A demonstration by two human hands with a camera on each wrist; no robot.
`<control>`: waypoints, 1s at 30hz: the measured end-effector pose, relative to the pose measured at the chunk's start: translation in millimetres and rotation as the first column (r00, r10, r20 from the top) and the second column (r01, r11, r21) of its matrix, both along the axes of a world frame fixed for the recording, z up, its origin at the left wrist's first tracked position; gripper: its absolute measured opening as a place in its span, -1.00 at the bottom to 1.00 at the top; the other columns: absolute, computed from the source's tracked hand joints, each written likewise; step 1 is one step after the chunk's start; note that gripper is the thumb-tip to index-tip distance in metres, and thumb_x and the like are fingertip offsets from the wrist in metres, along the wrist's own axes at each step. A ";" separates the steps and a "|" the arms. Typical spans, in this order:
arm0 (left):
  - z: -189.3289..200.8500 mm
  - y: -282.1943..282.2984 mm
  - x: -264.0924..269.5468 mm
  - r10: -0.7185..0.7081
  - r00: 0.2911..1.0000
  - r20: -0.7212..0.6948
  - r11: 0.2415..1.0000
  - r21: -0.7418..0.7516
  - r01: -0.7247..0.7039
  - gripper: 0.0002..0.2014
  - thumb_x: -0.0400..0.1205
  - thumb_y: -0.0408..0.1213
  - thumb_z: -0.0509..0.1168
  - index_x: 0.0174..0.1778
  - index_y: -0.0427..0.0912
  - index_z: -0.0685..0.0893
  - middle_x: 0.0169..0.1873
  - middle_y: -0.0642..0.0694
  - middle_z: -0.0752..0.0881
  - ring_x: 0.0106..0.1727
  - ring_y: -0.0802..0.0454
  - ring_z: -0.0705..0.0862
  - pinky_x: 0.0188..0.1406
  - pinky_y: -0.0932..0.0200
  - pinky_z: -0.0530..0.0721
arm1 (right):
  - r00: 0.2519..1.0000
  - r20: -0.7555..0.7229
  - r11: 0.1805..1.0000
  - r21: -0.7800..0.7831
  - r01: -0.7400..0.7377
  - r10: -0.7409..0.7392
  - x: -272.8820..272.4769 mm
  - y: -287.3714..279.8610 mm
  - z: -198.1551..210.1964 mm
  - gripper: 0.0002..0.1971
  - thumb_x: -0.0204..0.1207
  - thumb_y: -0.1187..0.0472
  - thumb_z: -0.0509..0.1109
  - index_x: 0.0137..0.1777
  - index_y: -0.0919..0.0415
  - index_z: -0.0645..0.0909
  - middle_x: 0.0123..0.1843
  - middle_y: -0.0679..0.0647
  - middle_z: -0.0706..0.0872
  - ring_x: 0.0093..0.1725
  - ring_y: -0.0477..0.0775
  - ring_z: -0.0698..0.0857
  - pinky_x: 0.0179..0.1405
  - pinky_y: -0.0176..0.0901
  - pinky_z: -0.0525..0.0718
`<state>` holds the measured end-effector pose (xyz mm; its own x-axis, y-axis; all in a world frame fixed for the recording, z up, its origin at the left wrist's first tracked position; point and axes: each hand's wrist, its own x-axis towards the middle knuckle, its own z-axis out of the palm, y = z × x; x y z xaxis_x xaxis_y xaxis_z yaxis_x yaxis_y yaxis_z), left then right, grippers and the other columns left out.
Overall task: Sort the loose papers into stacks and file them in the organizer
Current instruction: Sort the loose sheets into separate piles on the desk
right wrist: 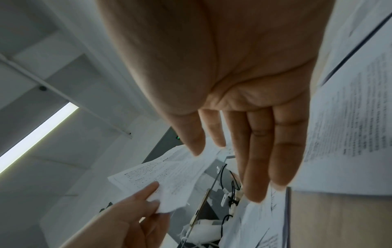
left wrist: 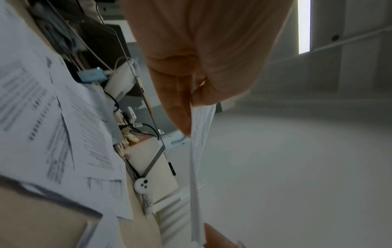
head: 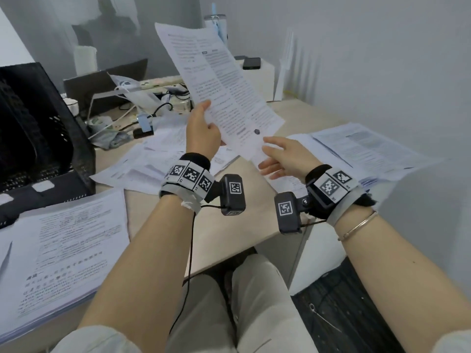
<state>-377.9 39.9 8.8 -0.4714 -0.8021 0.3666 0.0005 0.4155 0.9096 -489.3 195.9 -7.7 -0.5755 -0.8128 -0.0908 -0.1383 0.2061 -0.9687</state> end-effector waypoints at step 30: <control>-50.6 106.3 -135.6 -0.327 0.611 0.721 0.873 -0.017 0.487 -0.65 0.50 -0.03 0.45 0.12 -0.08 0.57 0.26 -0.04 0.58 0.32 -0.01 0.53 0.25 0.13 0.45 | 0.660 0.081 0.619 -0.278 0.735 -0.747 -131.3 143.3 -13.0 -0.83 0.49 0.54 0.32 0.01 0.40 0.68 -0.07 0.29 0.71 -0.51 -0.07 0.71 -0.34 -0.34 0.73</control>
<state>-513.5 146.2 -41.8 -0.9075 -0.4138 -0.0719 -0.3647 0.6917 0.6233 -620.6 339.3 -20.7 -0.9912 -0.0950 0.0923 -0.0923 -0.0040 -0.9957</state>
